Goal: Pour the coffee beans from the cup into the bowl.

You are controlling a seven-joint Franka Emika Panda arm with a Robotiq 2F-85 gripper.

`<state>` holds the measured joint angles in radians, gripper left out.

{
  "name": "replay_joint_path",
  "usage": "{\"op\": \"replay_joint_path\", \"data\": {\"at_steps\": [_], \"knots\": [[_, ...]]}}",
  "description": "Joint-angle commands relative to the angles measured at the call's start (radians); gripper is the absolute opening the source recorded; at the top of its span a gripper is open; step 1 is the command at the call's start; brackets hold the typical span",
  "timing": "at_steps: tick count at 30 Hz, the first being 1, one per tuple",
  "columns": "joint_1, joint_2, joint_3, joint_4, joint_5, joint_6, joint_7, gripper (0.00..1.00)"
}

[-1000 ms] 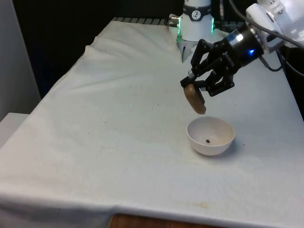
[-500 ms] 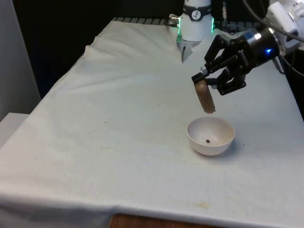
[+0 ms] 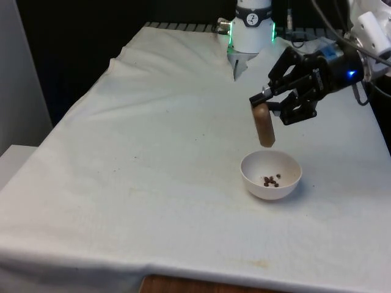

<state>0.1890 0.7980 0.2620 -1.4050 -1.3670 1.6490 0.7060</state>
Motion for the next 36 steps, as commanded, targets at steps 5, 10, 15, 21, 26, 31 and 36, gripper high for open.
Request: {"op": "replay_joint_path", "data": {"at_steps": [5, 10, 15, 21, 26, 31, 36], "knots": [[0.007, 0.022, 0.010, 0.010, -0.044, -0.041, 0.010, 0.01], [0.008, 0.032, 0.018, 0.011, -0.074, -0.064, 0.017, 0.01], [0.008, 0.047, 0.034, 0.011, -0.122, -0.102, 0.026, 0.01], [0.009, 0.061, 0.049, 0.012, -0.167, -0.141, 0.033, 0.01], [0.009, 0.078, 0.065, 0.014, -0.199, -0.170, 0.045, 0.01], [0.011, 0.098, 0.081, 0.020, -0.233, -0.200, 0.057, 0.01], [0.004, 0.108, 0.106, 0.018, -0.266, -0.221, 0.064, 0.01]]}}
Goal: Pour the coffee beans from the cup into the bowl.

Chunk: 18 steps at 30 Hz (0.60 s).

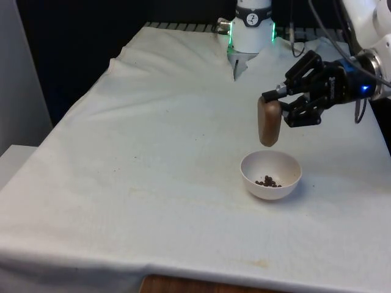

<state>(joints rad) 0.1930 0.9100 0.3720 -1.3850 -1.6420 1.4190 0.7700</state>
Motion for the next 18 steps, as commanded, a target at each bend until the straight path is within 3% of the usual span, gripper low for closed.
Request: {"op": "replay_joint_path", "data": {"at_steps": [1, 6, 8, 9, 16, 17, 18], "knots": [[0.009, 0.010, -0.002, 0.014, -0.004, -0.015, -0.004, 0.01], [0.011, 0.024, 0.017, 0.021, -0.043, -0.055, -0.005, 0.01], [0.002, 0.021, 0.028, 0.011, -0.055, -0.057, 0.001, 0.01], [0.011, 0.030, 0.026, 0.021, -0.065, -0.076, -0.005, 0.01], [0.014, 0.043, 0.047, 0.021, -0.122, -0.128, -0.009, 0.01], [0.006, 0.036, 0.052, 0.010, -0.121, -0.118, 0.000, 0.01], [0.014, 0.045, 0.051, 0.021, -0.128, -0.134, -0.009, 0.01]]}}
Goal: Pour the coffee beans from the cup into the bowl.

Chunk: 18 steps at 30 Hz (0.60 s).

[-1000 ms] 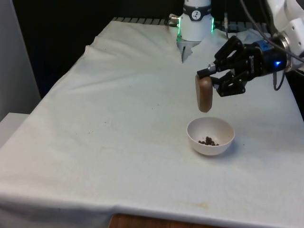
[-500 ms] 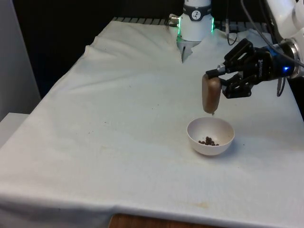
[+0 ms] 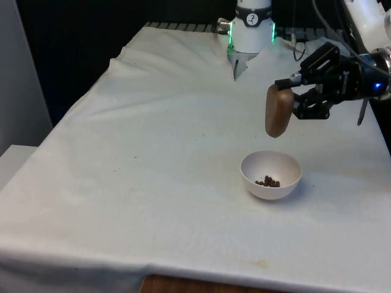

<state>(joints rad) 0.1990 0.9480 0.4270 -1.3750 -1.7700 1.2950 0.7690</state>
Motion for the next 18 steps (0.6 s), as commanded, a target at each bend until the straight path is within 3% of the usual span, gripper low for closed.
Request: {"op": "replay_joint_path", "data": {"at_steps": [1, 14, 17, 18], "knots": [[0.008, 0.008, -0.001, 0.012, -0.005, -0.015, -0.008, 0.01], [-0.001, 0.006, 0.014, 0.004, -0.021, -0.019, 0.000, 0.01], [-0.010, 0.000, 0.026, 0.004, -0.015, -0.012, 0.011, 0.01], [-0.006, 0.004, 0.021, 0.004, -0.023, -0.021, 0.013, 0.01]]}}
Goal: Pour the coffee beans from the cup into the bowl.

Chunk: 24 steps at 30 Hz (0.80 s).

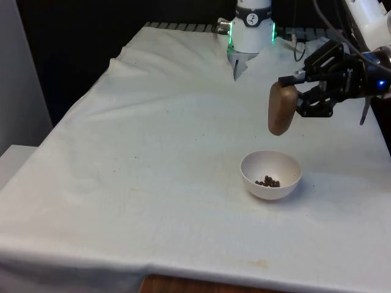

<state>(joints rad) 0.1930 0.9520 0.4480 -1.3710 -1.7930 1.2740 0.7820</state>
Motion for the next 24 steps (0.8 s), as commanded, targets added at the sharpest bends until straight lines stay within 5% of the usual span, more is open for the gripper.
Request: {"op": "replay_joint_path", "data": {"at_steps": [1, 7, 8, 9, 12, 16, 17, 18, 24], "knots": [[-0.008, -0.005, 0.009, 0.000, 0.009, 0.011, 0.001, 0.01], [-0.033, -0.015, 0.036, -0.006, 0.016, 0.017, 0.026, 0.01], [-0.023, -0.005, 0.026, 0.003, 0.006, 0.003, 0.021, 0.01], [-0.036, -0.017, 0.040, -0.007, 0.017, 0.017, 0.030, 0.01], [-0.047, -0.025, 0.054, -0.012, 0.023, 0.014, 0.042, 0.01], [-0.055, -0.038, 0.063, -0.026, 0.034, 0.012, 0.061, 0.01], [-0.046, -0.026, 0.054, -0.011, 0.026, 0.001, 0.054, 0.01], [-0.057, -0.044, 0.064, -0.032, 0.038, 0.012, 0.067, 0.01], [-0.070, -0.090, 0.073, -0.088, 0.067, 0.010, 0.113, 0.01]]}}
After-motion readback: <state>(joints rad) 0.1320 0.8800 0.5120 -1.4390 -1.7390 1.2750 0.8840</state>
